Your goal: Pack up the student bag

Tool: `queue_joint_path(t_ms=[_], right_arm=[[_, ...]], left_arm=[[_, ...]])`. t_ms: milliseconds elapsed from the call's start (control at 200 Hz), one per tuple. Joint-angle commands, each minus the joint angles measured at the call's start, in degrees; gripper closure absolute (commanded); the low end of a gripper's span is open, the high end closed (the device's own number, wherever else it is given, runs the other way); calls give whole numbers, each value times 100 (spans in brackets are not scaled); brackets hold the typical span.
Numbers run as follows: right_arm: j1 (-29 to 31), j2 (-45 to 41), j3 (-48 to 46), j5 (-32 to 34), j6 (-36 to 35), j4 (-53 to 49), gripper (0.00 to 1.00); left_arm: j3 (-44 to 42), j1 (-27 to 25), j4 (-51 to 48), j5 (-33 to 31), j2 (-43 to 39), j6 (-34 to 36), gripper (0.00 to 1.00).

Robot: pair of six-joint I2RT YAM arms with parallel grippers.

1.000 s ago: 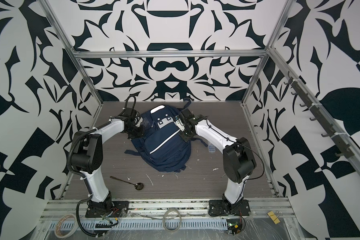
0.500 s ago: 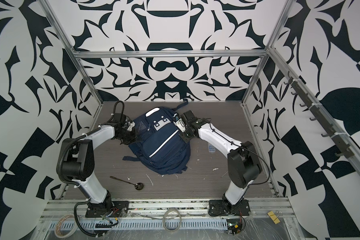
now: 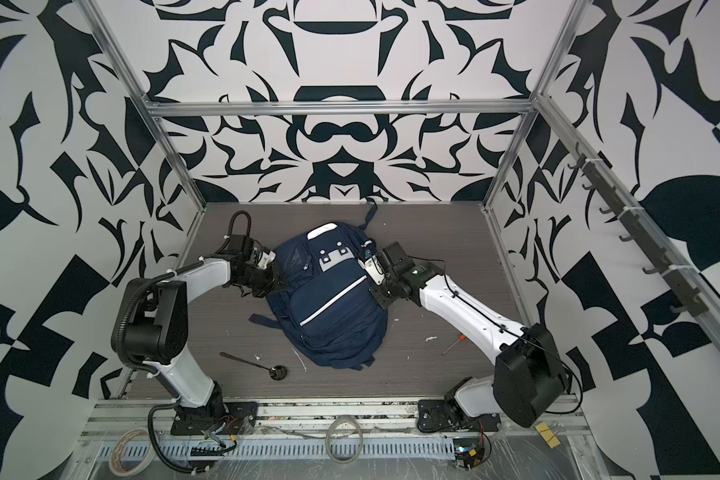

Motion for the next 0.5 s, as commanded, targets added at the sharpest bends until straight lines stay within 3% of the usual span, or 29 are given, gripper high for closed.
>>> queue_joint_path(t_ms=[0, 165, 215, 295, 350, 390, 495], right_arm=[[-147, -2, 376, 536, 61, -114, 100], [-147, 696, 1085, 529, -182, 65, 100], [-142, 889, 1266, 461, -217, 159, 100], [-146, 1171, 1533, 435, -302, 196, 100], [-145, 1340, 1682, 413, -371, 229, 100], [-144, 1454, 1795, 409, -414, 251, 100], [-105, 1722, 2091, 386, -552, 225, 100]], left_arm=[[-225, 196, -149, -718, -231, -243, 100], [-476, 199, -395, -659, -665, -201, 99], [-517, 182, -554, -680, -790, -146, 77], [-576, 171, -822, -893, -1067, -21, 28], [-520, 171, -1098, -1140, -1260, 126, 8], [-431, 171, -1303, -1345, -1403, 249, 1], [-57, 171, -1683, -1814, -1639, 583, 1]])
